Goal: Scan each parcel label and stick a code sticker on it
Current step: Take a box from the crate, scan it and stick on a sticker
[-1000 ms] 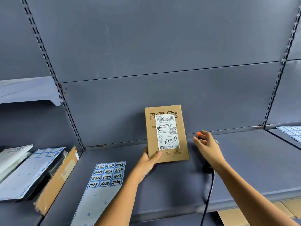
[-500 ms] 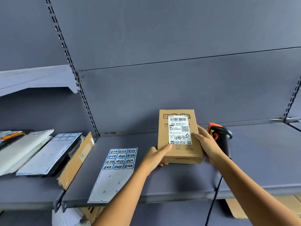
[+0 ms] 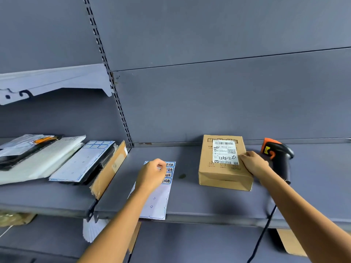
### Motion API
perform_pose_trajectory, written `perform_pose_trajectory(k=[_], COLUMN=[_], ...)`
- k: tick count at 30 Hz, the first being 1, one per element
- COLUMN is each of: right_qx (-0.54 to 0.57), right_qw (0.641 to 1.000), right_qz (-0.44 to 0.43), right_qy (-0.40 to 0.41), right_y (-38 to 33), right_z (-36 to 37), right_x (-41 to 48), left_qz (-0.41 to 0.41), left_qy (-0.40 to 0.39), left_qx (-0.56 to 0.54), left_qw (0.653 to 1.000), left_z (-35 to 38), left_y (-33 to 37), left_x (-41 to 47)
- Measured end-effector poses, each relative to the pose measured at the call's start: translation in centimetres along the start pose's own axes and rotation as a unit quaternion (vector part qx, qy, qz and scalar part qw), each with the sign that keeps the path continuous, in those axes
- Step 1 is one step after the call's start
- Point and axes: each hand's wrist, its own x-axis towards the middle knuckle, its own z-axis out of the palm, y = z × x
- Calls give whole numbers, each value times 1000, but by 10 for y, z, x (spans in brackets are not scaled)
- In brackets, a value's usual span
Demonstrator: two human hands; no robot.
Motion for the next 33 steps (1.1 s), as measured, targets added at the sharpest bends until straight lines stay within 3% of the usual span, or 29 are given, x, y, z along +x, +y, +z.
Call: perform_pose_trajectory(k=[3, 5, 7, 9, 12, 14, 18, 22, 28, 33], right_qx=[-23, -55, -99, -92, -67, -78, -110, -109, -195, -193], right_qw=[999, 994, 974, 937, 885, 871, 910, 934, 924, 932], right_qz=[6, -16, -115, -272, -440, -483, -393, -336, -328, -301], right_qy=[23, 91, 166, 201, 135, 38, -79, -43, 15, 54], right_y=[-2, -11, -25, -43, -70, -81, -72, -63, -67, -61], right_z=[1, 3, 5, 17, 47, 73, 128, 150, 162, 167], right_x=[1, -8, -23, -37, -63, -77, -82, -75, -78, -77], left_qz=[31, 65, 103, 142, 178, 187, 204, 213, 247, 247], left_qy=[-29, -61, -85, -96, -104, -104, -70, -64, -135, -129], left_qx=[0, 35, 74, 149, 224, 255, 311, 331, 271, 272], left_qw=[999, 995, 988, 974, 952, 943, 926, 917, 920, 921], left_z=[-15, -20, -22, -20, -11, -10, -11, -7, -1, -1], left_y=[-31, -47, -55, -59, -63, -62, -56, -54, -57, -57], left_x=[-1, -4, -8, -12, -12, -11, -13, -14, -4, -4])
